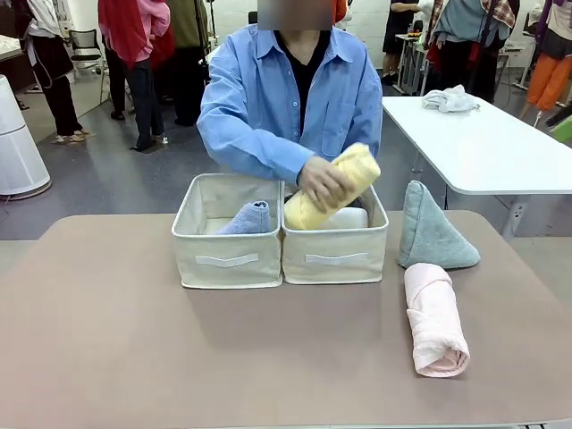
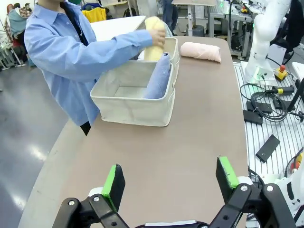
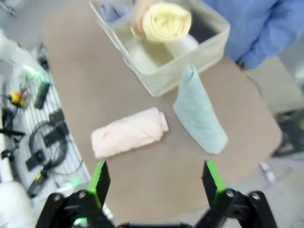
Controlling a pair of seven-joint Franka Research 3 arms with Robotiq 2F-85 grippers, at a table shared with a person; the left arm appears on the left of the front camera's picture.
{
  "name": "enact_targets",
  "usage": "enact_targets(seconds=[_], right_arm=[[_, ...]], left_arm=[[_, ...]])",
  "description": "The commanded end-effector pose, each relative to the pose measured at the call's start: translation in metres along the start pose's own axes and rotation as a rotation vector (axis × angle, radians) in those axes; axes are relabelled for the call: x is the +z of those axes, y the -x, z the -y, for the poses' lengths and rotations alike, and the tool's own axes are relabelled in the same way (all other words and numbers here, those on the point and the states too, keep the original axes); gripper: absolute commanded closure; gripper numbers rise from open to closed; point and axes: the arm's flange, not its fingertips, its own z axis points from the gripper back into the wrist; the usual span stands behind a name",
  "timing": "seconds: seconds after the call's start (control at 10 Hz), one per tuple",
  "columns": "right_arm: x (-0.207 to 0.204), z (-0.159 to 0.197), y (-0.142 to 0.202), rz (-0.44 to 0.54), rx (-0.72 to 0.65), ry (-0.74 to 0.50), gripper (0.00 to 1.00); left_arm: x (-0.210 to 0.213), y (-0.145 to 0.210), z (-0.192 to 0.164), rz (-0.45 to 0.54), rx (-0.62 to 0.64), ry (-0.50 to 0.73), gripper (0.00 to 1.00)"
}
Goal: Sort the towels based on their folding style.
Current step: Pick up another triangle-folded towel from the table and place it in the left Fabric basket.
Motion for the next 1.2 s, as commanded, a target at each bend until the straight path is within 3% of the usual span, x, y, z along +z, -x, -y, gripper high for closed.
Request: enact_targets(seconds=[0.0,0.2,0.3,0.4,0.8,0.9,1.1], right_arm=[[-0.048,0.012,-0.039,-0.216,0.036,-0.016,0.0],[-0.103,0.015,-0.059,-0.278,0.112,-0.123,0.0],[-0.111,0.01,-0.059,-0.27,0.122,-0.154,0.0],[-0.098,0.002,-0.06,-0.24,0.086,-0.074,0.0],[-0.106,0.003,-0.061,-0.243,0.096,-0.093,0.0],[-0.106,-0.006,-0.072,-0.298,0.184,0.129,0.0],[-0.135,-0.008,-0.107,-0.368,0.421,0.138,0.0]], left_arm=[[-0.001,-0.001,0.003,0.025,-0.003,-0.006,0.0],[-0.001,-0.001,0.003,0.025,-0.003,-0.006,0.0],[-0.001,-0.001,0.003,0.025,-0.003,-0.006,0.0],[-0.001,-0.001,0.003,0.025,-0.003,-0.006,0.0],[-0.001,-0.001,0.003,0.025,-0.003,-0.006,0.0],[-0.001,-0.001,0.003,0.025,-0.003,-0.006,0.0],[-0.001,-0.001,0.003,0.025,-0.003,-0.006,0.0]])
